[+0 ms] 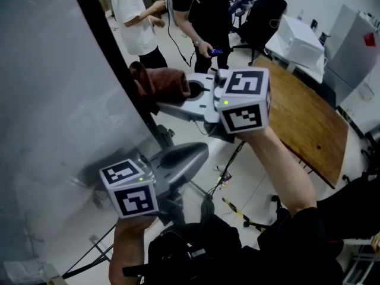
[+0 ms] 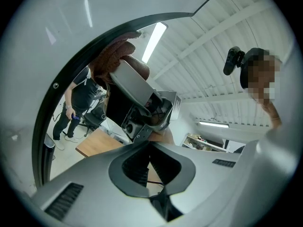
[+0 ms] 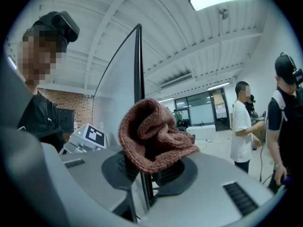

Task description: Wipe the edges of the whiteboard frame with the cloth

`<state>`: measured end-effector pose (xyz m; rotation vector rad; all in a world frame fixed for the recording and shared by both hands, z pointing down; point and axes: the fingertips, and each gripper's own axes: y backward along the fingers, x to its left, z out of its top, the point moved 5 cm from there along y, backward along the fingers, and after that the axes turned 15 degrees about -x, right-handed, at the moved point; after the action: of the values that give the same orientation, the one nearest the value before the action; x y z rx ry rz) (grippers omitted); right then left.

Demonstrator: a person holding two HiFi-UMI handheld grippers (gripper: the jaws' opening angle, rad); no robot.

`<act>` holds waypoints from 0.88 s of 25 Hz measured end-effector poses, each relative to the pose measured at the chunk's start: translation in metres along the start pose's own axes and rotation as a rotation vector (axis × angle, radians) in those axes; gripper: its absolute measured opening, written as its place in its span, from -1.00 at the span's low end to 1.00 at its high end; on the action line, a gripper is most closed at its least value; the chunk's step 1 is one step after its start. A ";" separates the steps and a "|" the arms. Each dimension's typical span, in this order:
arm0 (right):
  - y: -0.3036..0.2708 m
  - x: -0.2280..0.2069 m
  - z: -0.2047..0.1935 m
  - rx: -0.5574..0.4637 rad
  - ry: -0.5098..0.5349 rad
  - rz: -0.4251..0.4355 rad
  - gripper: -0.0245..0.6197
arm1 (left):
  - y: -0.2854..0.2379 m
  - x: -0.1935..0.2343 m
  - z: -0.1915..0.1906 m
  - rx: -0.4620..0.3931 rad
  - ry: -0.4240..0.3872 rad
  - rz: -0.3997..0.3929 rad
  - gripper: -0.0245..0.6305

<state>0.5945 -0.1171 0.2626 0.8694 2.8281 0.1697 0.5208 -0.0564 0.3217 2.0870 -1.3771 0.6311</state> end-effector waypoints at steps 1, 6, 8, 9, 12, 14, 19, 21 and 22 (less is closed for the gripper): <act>0.000 0.000 0.000 0.006 0.010 -0.004 -0.68 | 0.000 0.000 0.000 0.001 0.001 0.001 -0.93; 0.001 -0.002 -0.002 0.033 0.050 -0.020 -0.68 | -0.002 -0.001 0.000 0.011 0.013 0.004 -0.93; 0.001 -0.005 -0.006 0.043 0.061 -0.028 -0.68 | -0.002 0.002 -0.003 0.016 0.020 0.005 -0.93; 0.002 -0.006 -0.011 0.048 0.065 -0.031 -0.68 | -0.001 0.005 -0.006 0.018 0.022 0.004 -0.93; 0.005 -0.009 -0.029 0.065 0.074 -0.036 -0.68 | 0.002 0.013 -0.017 0.017 0.029 0.003 -0.93; 0.007 -0.010 -0.034 0.073 0.075 -0.036 -0.68 | 0.001 0.015 -0.019 0.016 0.034 0.006 -0.93; 0.007 0.001 -0.048 0.102 0.120 -0.045 -0.68 | 0.012 0.015 -0.029 0.023 0.036 0.013 -0.93; 0.006 0.001 -0.045 0.118 0.141 -0.053 -0.68 | 0.012 0.013 -0.025 0.031 0.039 0.017 -0.93; 0.007 0.000 -0.046 0.128 0.150 -0.057 -0.68 | 0.011 0.014 -0.025 0.034 0.041 0.018 -0.93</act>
<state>0.5890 -0.1140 0.3084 0.8330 3.0282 0.0489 0.5133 -0.0524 0.3519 2.0787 -1.3725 0.7050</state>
